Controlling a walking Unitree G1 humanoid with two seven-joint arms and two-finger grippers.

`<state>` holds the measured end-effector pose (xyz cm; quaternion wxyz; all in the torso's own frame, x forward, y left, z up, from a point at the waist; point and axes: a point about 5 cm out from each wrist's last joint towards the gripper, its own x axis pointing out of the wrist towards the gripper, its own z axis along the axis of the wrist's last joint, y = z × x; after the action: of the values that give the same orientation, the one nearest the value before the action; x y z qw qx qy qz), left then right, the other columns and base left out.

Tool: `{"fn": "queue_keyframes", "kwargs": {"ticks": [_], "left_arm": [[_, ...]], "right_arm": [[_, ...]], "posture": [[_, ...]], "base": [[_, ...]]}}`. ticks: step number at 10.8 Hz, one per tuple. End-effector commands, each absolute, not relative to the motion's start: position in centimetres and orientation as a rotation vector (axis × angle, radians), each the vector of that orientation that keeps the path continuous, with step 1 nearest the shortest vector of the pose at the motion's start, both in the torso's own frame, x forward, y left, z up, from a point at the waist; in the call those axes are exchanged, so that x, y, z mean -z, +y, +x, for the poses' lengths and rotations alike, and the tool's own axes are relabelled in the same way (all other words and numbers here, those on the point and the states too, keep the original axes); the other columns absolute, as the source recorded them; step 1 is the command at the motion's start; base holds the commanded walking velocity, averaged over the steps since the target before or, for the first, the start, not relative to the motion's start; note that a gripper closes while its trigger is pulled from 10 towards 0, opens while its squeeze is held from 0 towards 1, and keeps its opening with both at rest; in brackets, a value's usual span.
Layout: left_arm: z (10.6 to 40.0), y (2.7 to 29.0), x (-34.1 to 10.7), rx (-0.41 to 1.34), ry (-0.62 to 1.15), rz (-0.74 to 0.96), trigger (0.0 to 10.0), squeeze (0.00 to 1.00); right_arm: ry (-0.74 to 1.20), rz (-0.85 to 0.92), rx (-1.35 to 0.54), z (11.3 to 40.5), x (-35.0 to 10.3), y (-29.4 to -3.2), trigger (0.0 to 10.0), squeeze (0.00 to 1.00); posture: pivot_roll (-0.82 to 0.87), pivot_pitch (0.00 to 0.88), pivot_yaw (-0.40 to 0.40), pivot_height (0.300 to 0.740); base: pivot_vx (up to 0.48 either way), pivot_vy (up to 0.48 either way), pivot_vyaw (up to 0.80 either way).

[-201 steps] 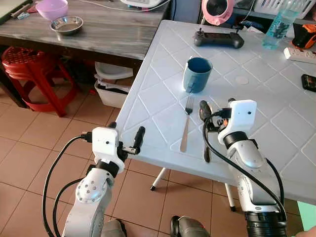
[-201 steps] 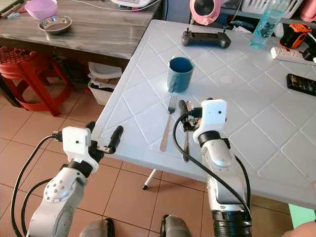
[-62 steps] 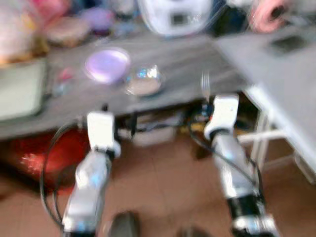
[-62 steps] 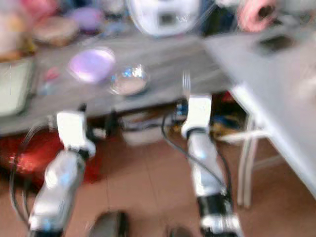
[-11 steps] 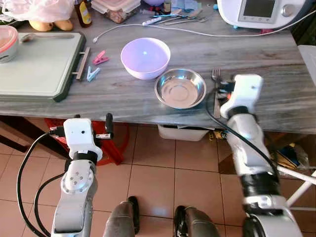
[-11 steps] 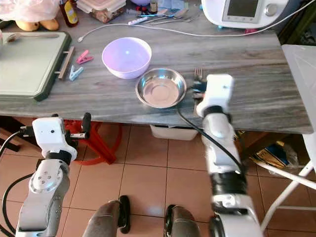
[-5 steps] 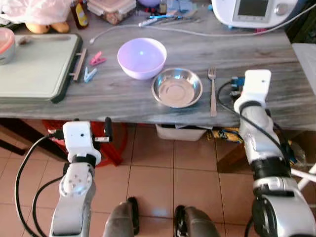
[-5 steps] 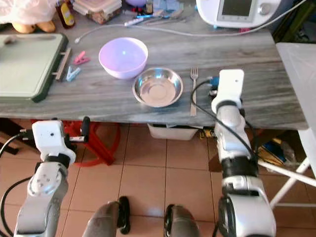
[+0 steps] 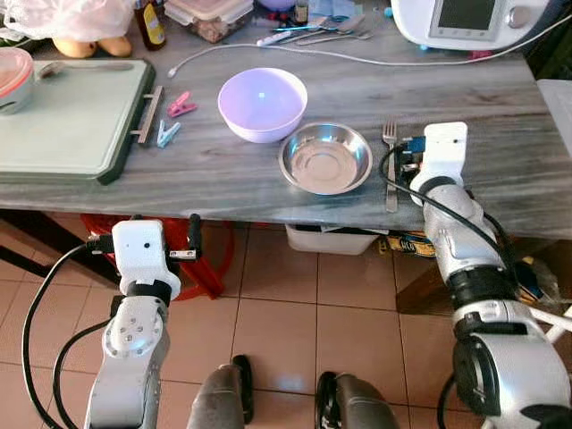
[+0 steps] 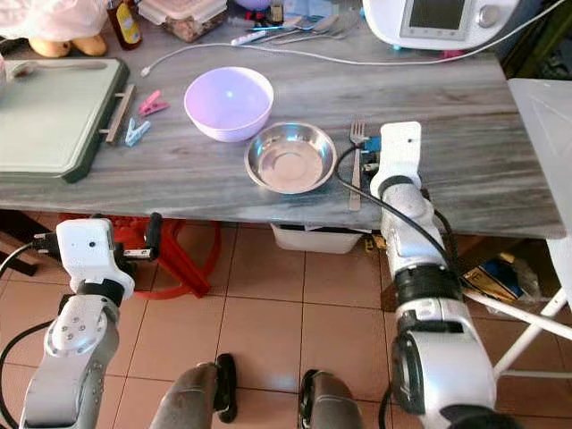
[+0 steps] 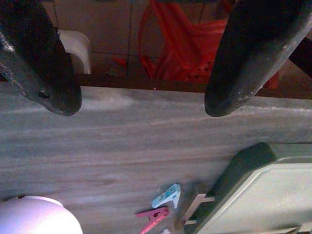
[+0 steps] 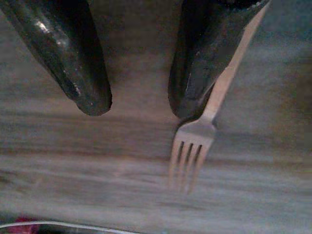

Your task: Setting the table

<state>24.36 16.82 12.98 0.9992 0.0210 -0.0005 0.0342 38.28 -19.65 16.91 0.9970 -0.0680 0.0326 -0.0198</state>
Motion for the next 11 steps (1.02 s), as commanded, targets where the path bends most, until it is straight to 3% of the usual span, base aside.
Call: {"fn": "queue_keyframes", "kwargs": {"ticks": [1,7,11], "left_arm": [[24.0,17.2,-13.1,-0.080,0.001,0.049,10.0,0.00],[24.2,16.9,-13.1,-0.076,0.000,0.042,10.0,0.00],[24.3,16.8,-13.3,-0.061,-0.014,0.012,10.0,0.00]], "right_arm": [[0.103,-0.126,-0.004,38.3,-16.3,-18.9,10.0,0.00],[0.079,-0.125,-0.027,38.0,-16.6,-18.8,10.0,0.00],[-0.133,-0.093,0.067,35.0,-19.0,-19.6,10.0,0.00]], "posture": [[0.07,0.261,0.045,0.740],[0.06,0.256,0.038,0.740],[0.05,0.212,0.034,0.740]], "base": [[0.000,0.000,0.00],[0.000,0.000,0.00],[0.000,0.000,0.00]]}}
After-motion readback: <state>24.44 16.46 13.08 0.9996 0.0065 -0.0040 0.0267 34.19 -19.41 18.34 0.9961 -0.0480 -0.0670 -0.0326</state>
